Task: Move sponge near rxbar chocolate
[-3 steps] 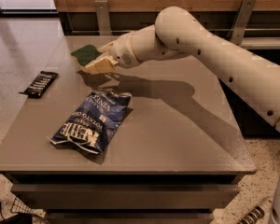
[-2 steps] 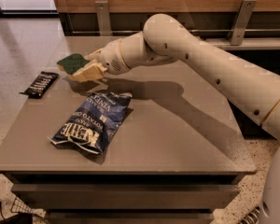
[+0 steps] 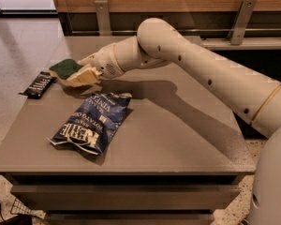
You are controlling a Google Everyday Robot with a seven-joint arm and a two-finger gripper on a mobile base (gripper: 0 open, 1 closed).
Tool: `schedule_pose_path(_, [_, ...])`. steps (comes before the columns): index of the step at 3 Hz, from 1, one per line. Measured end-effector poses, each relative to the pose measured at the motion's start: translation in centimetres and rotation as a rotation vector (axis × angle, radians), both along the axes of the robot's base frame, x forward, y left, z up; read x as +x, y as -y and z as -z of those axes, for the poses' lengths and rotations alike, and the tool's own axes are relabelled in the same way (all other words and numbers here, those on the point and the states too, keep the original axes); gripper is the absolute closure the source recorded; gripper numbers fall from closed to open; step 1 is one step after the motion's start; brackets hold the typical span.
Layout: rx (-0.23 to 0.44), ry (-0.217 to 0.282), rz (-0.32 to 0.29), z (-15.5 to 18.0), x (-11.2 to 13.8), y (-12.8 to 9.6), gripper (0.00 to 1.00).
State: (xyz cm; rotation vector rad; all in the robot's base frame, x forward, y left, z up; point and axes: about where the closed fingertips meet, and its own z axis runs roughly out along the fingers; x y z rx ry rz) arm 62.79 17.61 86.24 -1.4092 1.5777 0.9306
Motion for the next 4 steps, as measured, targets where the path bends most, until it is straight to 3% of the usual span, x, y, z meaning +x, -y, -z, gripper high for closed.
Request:
schedule_pose_path(1, [0.000, -0.002, -0.006, 0.09, -0.16, -0.32, 0.51])
schedule_pose_path(3, [0.000, -0.004, -0.015, 0.20, -0.38, -0.77, 0.04])
schedule_pose_path(4, [0.000, -0.005, -0.017, 0.23, -0.45, -0.91, 0.00])
